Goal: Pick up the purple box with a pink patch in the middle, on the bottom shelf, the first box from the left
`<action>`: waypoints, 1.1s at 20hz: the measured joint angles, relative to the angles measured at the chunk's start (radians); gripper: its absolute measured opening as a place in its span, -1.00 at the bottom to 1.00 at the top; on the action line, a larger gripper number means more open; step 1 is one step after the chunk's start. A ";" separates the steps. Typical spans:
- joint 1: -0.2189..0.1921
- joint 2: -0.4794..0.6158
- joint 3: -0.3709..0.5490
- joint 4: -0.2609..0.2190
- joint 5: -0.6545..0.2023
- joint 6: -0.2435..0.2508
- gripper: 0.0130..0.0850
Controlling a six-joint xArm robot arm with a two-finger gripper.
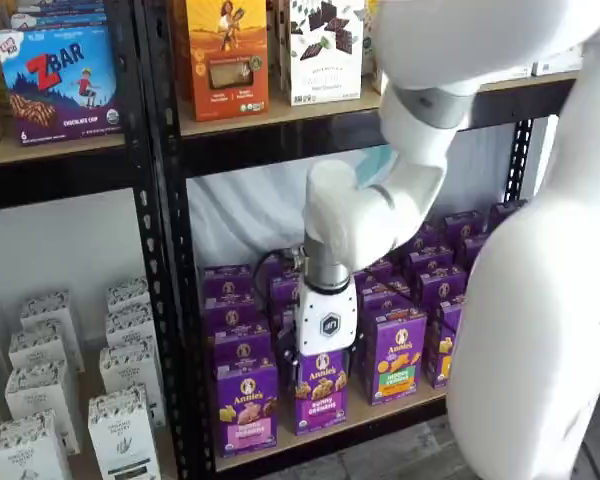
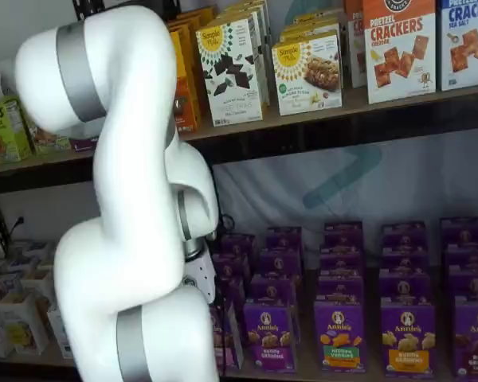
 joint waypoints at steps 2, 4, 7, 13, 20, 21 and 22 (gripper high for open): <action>0.003 0.086 -0.041 0.011 -0.044 -0.008 1.00; 0.001 0.145 -0.068 0.026 -0.086 -0.025 1.00; -0.011 0.226 -0.109 0.042 -0.160 -0.055 1.00; -0.036 0.366 -0.237 0.145 -0.182 -0.180 1.00; -0.061 0.478 -0.361 0.133 -0.186 -0.196 1.00; -0.062 0.490 -0.375 0.156 -0.185 -0.219 1.00; -0.062 0.502 -0.390 0.184 -0.180 -0.245 1.00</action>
